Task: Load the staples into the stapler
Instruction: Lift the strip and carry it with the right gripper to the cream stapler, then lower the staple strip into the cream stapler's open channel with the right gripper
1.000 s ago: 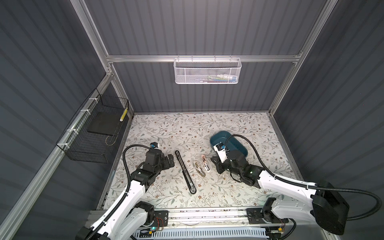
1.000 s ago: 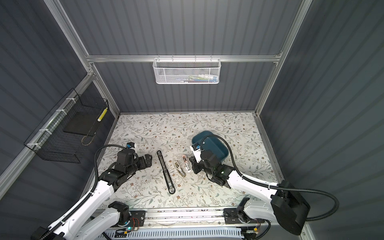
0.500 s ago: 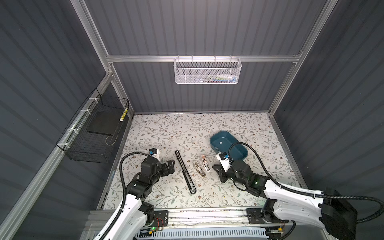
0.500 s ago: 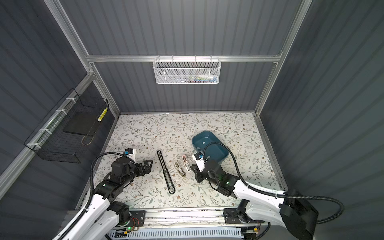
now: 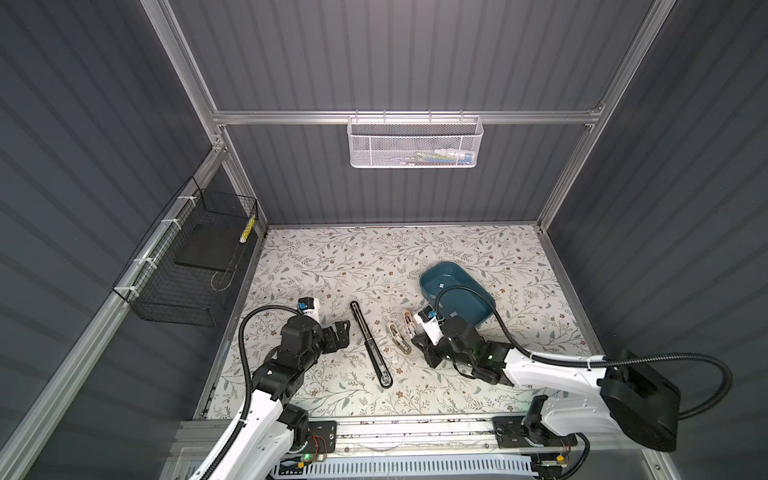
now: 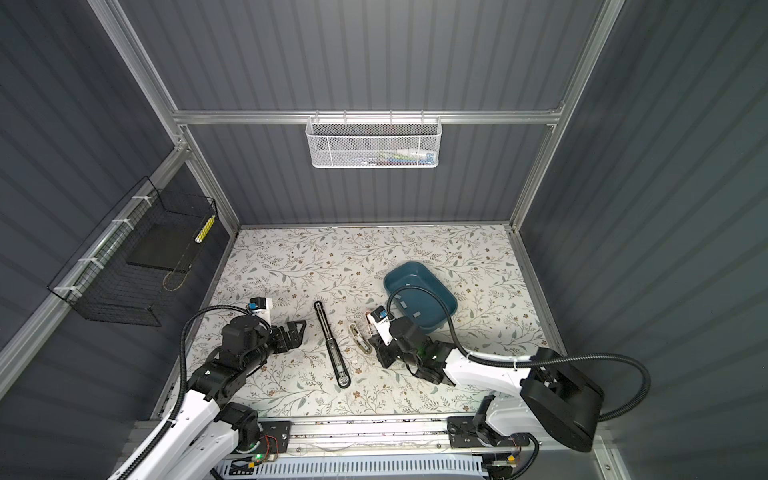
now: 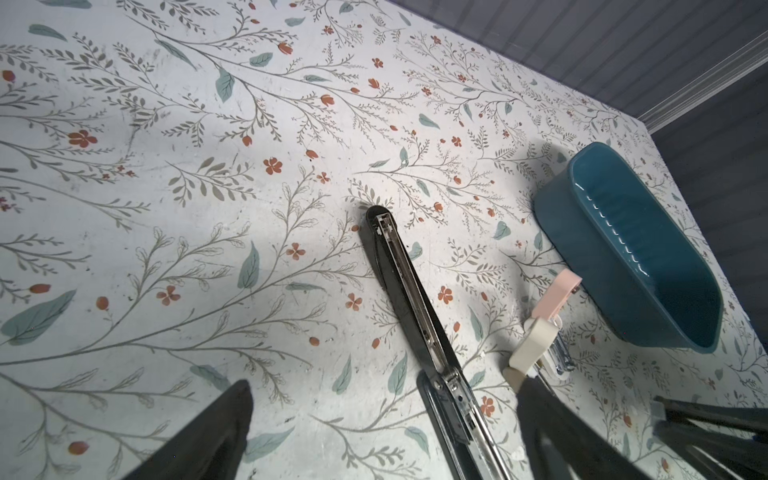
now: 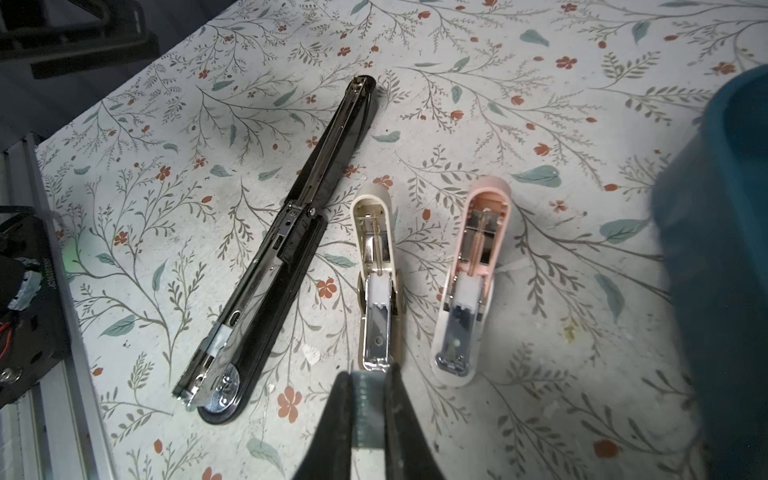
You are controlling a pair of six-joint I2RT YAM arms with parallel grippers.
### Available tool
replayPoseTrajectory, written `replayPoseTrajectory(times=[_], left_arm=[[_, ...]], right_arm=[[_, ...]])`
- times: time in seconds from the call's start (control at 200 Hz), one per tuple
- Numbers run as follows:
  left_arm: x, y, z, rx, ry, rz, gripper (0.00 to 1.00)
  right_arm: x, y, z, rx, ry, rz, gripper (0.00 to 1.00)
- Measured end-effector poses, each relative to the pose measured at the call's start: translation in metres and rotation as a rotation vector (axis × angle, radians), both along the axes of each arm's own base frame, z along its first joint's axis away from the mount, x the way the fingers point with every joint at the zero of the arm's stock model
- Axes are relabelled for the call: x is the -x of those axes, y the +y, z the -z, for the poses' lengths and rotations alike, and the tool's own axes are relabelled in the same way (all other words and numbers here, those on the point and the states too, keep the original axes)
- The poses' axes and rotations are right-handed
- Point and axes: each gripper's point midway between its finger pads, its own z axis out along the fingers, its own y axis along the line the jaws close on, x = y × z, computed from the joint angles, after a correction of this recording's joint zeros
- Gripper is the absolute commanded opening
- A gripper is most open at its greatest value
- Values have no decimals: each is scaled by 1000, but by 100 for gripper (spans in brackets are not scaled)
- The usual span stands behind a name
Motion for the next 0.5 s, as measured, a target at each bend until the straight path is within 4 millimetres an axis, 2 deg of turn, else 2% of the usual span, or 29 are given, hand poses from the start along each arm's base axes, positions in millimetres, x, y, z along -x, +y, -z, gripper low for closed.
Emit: replayPoseTrajectory(times=[0.23,0.5], left_arm=[[1,0,-6,10,-26,0,99],[1,0,-5,9,-24,1,99]], right_arm=[[-7,14,16,35,34,-11,13],[-11,27,24,45,52,-29,12]])
